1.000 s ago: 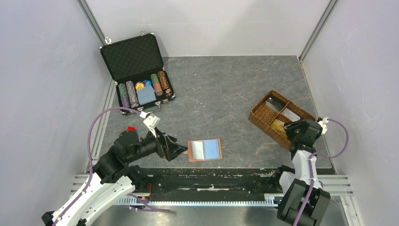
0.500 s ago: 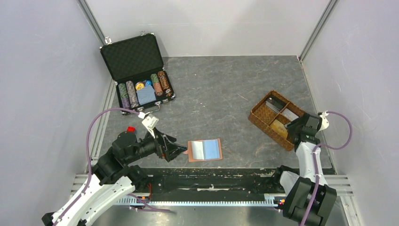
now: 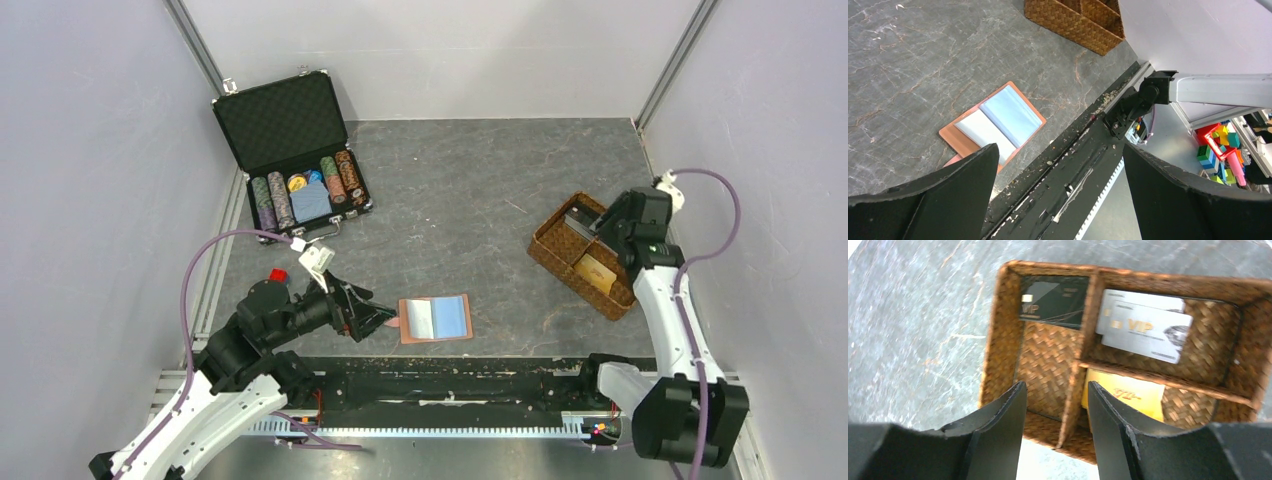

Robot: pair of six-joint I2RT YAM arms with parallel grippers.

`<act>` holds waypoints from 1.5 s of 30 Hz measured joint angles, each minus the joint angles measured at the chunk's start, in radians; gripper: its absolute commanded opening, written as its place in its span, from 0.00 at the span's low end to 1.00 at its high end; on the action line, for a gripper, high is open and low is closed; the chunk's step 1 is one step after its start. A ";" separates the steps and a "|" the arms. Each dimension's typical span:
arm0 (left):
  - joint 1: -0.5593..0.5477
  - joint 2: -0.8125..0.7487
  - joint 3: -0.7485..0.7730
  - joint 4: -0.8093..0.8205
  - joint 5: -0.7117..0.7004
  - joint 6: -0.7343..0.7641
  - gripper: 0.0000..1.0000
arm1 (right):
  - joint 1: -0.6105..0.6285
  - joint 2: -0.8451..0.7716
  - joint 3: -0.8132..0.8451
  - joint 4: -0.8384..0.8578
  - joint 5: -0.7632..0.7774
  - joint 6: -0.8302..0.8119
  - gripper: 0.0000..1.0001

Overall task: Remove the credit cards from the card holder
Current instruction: Reset both arms

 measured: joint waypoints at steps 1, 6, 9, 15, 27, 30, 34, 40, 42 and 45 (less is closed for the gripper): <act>0.000 0.001 0.000 0.000 -0.005 0.000 1.00 | 0.029 0.018 0.026 -0.010 0.002 -0.014 0.52; 0.000 0.005 0.000 -0.002 -0.029 0.000 1.00 | 0.215 0.137 0.179 -0.061 0.051 -0.100 0.55; 0.000 0.005 0.000 -0.003 -0.049 0.000 1.00 | 0.349 0.171 0.238 -0.058 0.083 -0.153 0.57; 0.000 0.036 0.022 -0.054 -0.120 0.024 1.00 | 0.608 0.170 0.240 -0.004 0.112 -0.250 0.65; 0.000 0.093 0.254 -0.159 -0.259 0.082 1.00 | 0.960 -0.071 0.077 0.123 0.137 -0.343 0.98; 0.000 0.081 0.254 -0.187 -0.297 0.082 1.00 | 0.979 -0.156 -0.012 0.141 0.129 -0.332 0.98; 0.000 0.052 0.254 -0.217 -0.341 0.082 1.00 | 0.980 -0.259 -0.114 0.141 0.135 -0.298 0.98; 0.000 0.041 0.253 -0.240 -0.377 0.082 1.00 | 0.980 -0.409 -0.190 0.145 0.169 -0.249 0.98; 0.000 0.041 0.251 -0.248 -0.381 0.082 1.00 | 0.980 -0.445 -0.200 0.146 0.176 -0.241 0.98; 0.000 0.041 0.246 -0.259 -0.390 0.082 1.00 | 0.980 -0.479 -0.201 0.148 0.182 -0.235 0.98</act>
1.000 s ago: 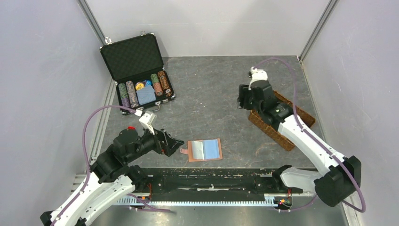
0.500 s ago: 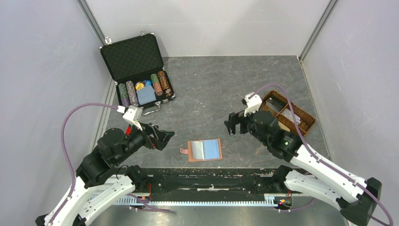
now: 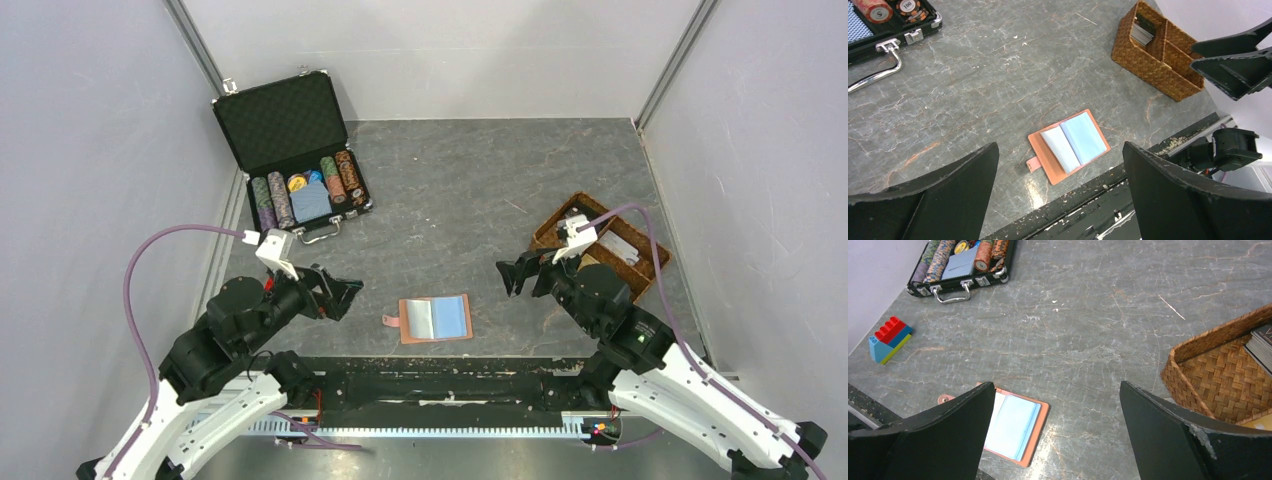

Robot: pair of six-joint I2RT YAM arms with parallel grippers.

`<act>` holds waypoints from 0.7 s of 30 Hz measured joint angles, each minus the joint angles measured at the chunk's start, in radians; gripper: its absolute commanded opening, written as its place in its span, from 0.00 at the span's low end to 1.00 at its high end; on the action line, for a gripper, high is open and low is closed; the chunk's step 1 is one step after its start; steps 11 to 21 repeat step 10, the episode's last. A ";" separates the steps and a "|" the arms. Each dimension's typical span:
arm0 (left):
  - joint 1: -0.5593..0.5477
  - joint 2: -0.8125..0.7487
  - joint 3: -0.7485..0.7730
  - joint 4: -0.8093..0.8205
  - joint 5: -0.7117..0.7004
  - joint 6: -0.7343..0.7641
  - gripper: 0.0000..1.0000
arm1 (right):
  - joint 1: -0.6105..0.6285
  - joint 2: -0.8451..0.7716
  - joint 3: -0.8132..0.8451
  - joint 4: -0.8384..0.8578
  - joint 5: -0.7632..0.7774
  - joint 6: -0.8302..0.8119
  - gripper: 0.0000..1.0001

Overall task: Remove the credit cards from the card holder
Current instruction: Reset both arms

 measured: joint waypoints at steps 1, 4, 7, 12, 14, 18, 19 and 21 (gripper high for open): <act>0.000 0.000 -0.002 -0.004 -0.002 0.000 1.00 | 0.000 -0.006 0.000 0.002 0.002 0.001 0.98; 0.000 0.000 -0.006 -0.013 -0.006 0.000 1.00 | 0.000 -0.014 0.000 0.005 0.008 0.005 0.98; 0.000 0.000 -0.011 -0.014 -0.009 0.000 1.00 | 0.000 -0.012 0.000 0.005 0.008 0.005 0.98; 0.000 0.000 -0.014 -0.015 -0.009 0.000 1.00 | 0.000 -0.004 0.000 0.005 0.008 0.005 0.98; 0.000 0.000 -0.014 -0.015 -0.009 0.000 1.00 | 0.000 -0.004 0.000 0.005 0.008 0.005 0.98; 0.000 0.000 -0.014 -0.015 -0.009 0.000 1.00 | 0.000 -0.004 0.000 0.005 0.008 0.005 0.98; 0.000 0.000 -0.014 -0.015 -0.009 0.000 1.00 | 0.000 -0.004 0.000 0.005 0.008 0.005 0.98; 0.000 0.000 -0.014 -0.015 -0.009 0.000 1.00 | 0.000 -0.004 0.000 0.005 0.008 0.005 0.98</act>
